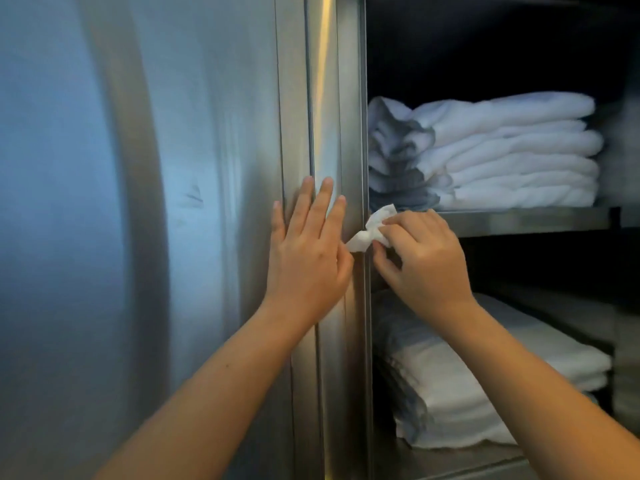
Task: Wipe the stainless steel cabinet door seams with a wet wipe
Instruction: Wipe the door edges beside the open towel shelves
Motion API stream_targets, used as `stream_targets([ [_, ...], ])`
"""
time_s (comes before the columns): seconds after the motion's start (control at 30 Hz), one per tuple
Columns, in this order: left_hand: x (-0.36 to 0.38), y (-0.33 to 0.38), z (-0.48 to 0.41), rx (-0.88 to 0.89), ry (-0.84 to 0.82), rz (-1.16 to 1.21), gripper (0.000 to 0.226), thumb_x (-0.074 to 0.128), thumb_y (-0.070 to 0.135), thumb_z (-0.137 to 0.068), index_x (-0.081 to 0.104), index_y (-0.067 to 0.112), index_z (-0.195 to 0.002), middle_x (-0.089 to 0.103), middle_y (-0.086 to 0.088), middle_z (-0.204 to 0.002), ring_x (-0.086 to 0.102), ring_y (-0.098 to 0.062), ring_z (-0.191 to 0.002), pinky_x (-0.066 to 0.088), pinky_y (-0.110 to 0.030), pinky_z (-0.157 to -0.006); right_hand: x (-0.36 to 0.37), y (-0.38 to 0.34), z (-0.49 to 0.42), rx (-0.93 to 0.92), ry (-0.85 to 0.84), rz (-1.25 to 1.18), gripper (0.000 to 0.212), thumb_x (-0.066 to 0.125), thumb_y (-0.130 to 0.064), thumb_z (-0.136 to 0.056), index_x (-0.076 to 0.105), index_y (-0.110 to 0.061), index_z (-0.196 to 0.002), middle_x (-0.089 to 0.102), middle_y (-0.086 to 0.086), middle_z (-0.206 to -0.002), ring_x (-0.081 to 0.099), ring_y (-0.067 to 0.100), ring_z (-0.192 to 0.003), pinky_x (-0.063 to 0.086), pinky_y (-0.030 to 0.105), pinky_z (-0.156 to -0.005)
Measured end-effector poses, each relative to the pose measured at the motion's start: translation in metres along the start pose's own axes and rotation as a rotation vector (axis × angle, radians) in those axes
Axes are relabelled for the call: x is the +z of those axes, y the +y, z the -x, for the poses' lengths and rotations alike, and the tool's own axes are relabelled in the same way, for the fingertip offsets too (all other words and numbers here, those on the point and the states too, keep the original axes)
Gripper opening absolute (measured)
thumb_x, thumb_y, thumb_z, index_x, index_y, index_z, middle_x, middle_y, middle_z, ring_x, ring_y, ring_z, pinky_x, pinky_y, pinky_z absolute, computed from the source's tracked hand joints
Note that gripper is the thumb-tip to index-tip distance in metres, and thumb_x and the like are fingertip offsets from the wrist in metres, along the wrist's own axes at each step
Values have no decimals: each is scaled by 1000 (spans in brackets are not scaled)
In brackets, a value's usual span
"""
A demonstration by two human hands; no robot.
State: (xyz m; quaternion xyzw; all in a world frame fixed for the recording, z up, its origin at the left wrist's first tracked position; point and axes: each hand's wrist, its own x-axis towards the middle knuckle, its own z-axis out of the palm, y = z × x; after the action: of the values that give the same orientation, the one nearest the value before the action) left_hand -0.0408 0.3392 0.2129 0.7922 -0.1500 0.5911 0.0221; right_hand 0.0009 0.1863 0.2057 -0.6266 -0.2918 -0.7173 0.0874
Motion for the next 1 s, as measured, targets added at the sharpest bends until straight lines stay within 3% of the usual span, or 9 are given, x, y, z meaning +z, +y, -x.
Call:
stream_targets([
  [0.13, -3, -16, -29, 29, 17, -111, 54, 35, 22, -84, 46, 4, -134, 36, -14, -145, 24, -33, -138, 15, -55, -108, 18, 16, -29, -61, 74, -4, 14, 61, -13, -80, 65, -1, -74, 65, 14, -78, 62, 31, -73, 48, 42, -79],
  [0.4, -6, -39, -83, 33, 37, -243, 55, 30, 28, -95, 20, 15, -147, 9, -4, -156, -3, -22, -143, -9, -42, -111, 48, 48, -89, -203, 127, -8, 6, 71, -6, -74, 67, -1, -73, 66, 15, -78, 64, 30, -73, 49, 42, -78],
  [0.67, -6, -49, -131, 61, 48, -317, 58, 16, 35, -94, 9, 19, -148, 0, -1, -156, -8, -18, -143, -11, -40, -111, 67, 72, -130, -344, 143, 16, 7, 71, -7, -76, 70, -3, -81, 69, 12, -87, 67, 27, -83, 48, 45, -88],
  [0.87, 2, -54, -131, 113, 53, -350, 58, 5, 37, -91, 5, 20, -147, -3, 0, -155, -9, -19, -142, -14, -39, -110, 67, 78, -139, -308, 18, -7, 30, 49, -23, -85, 72, -6, -95, 69, 10, -102, 63, 27, -102, 38, 48, -99],
  [1.0, 3, -54, -131, 115, 73, -321, 56, 11, 36, -91, -1, 22, -144, -6, 2, -154, -12, -16, -141, -18, -36, -109, 65, 73, -137, -208, -18, -59, 44, 37, -32, -88, 72, -8, -97, 68, 8, -104, 59, 27, -108, 28, 51, -104],
])
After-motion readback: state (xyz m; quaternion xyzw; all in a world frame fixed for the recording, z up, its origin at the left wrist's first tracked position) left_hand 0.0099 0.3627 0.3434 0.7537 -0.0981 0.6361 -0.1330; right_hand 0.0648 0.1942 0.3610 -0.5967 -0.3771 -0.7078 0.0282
